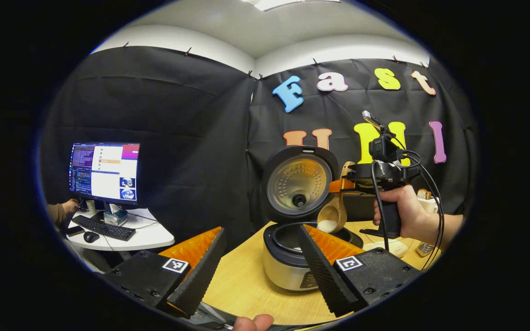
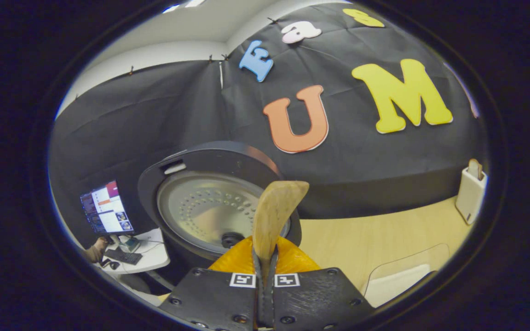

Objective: Close the left gripper, press the button to open the rice cooker; take a wooden spoon from the chopstick holder with the right hand, scoop a spoonful of rice and pour it into the rice cooker, then put the wooden spoon back into the chopstick holder.

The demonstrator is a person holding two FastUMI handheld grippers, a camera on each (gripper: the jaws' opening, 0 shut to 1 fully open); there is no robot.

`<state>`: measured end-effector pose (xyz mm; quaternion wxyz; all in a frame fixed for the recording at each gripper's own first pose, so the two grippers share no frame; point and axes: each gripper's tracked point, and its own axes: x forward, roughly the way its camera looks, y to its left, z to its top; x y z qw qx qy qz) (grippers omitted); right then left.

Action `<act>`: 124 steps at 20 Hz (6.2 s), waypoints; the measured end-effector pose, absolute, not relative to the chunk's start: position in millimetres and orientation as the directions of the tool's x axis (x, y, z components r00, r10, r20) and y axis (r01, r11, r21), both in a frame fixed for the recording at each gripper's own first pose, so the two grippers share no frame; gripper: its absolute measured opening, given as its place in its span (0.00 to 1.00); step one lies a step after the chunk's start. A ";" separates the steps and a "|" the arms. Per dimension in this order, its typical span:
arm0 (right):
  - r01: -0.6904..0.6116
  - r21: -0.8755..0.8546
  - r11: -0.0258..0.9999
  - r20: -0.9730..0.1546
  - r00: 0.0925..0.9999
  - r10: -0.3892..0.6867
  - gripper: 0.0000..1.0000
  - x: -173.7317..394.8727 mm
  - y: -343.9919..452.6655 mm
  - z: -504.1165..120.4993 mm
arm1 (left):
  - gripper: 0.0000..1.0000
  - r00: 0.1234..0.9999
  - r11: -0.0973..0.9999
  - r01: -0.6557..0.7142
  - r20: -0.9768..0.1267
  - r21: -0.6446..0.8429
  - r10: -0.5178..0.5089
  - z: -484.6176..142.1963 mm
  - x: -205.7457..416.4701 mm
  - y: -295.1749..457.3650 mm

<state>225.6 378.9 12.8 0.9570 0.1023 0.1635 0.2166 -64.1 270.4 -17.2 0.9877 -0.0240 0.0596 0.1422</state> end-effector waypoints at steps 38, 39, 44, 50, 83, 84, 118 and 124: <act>-0.334 0.415 0.846 -0.153 0.891 0.427 0.00 184.6 256.9 71.7 | 1.00 0.989 0.990 -0.142 -0.039 -0.007 0.141 17.9 -52.4 194.7; -0.316 0.415 0.853 -0.154 0.900 0.408 0.00 182.8 240.6 71.4 | 1.00 0.990 0.990 -0.138 -0.034 0.005 0.138 18.6 -50.9 190.2; -0.219 0.433 0.874 -0.155 0.937 0.312 0.00 167.1 153.6 72.4 | 1.00 0.993 0.994 -0.104 -0.045 0.016 0.105 16.7 -43.2 166.7; -0.054 0.421 0.906 -0.165 0.977 0.135 0.00 148.9 41.0 58.5 | 1.00 0.995 0.996 -0.085 -0.050 0.031 0.086 14.5 -39.6 156.1; 0.289 0.279 0.916 -0.310 0.930 -0.199 0.00 121.9 -74.7 -110.4 | 1.00 0.994 0.996 -0.089 -0.067 0.014 0.090 9.3 -38.9 162.2; 0.294 0.282 0.913 -0.321 0.926 -0.198 0.00 121.3 -74.6 -115.1 | 1.00 0.994 0.996 -0.089 -0.069 0.014 0.090 9.1 -39.2 161.8; 0.206 -0.003 0.979 -0.282 0.939 -0.199 0.96 8.8 -98.7 -110.1 | 1.00 0.992 0.992 -0.127 0.013 -0.024 0.127 40.4 -39.4 115.2; 0.123 -0.037 0.992 -0.187 0.974 -0.128 0.92 -11.9 -91.0 -84.2 | 1.00 0.989 0.990 -0.144 0.015 0.000 0.144 57.2 -25.5 96.3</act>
